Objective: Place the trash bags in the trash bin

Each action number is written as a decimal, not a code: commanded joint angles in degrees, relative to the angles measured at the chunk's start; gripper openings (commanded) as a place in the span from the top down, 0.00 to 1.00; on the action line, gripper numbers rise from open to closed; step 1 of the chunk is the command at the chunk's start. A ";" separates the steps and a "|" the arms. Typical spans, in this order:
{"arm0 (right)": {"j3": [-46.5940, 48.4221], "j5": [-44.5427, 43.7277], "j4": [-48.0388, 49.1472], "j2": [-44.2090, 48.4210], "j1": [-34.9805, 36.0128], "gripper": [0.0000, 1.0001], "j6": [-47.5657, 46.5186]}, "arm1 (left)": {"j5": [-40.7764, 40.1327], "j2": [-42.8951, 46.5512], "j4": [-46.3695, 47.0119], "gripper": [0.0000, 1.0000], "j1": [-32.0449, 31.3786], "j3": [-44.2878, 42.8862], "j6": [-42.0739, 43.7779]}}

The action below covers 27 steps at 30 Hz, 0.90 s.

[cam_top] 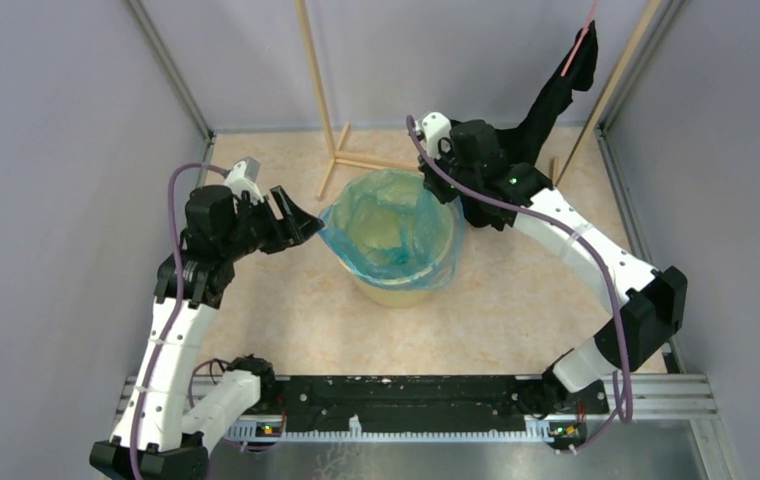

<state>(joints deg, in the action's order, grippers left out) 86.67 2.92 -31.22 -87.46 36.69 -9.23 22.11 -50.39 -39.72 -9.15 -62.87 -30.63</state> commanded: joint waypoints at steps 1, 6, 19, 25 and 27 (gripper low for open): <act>-0.90 -5.28 2.73 3.38 0.21 1.00 1.41 | 2.99 -0.95 3.78 0.31 0.18 -0.78 -2.36; -4.65 -4.48 5.85 4.75 0.22 1.00 3.71 | 4.34 -0.77 7.61 0.34 0.18 2.70 -2.63; -4.99 -4.37 6.60 4.17 0.25 1.00 3.50 | 5.06 -1.57 10.95 0.50 0.18 8.13 -2.24; -5.46 -3.88 7.18 3.34 0.24 1.00 3.77 | 6.08 -1.03 11.41 0.62 0.13 11.02 -2.52; -5.42 -3.97 7.15 3.18 0.24 1.00 3.86 | 5.93 -0.49 11.43 0.67 0.09 13.02 -2.38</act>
<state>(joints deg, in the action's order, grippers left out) 81.30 -1.34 -28.18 -85.36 36.64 -6.35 26.46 -52.75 -31.16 -9.15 -52.49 -33.04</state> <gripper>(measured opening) 0.041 0.367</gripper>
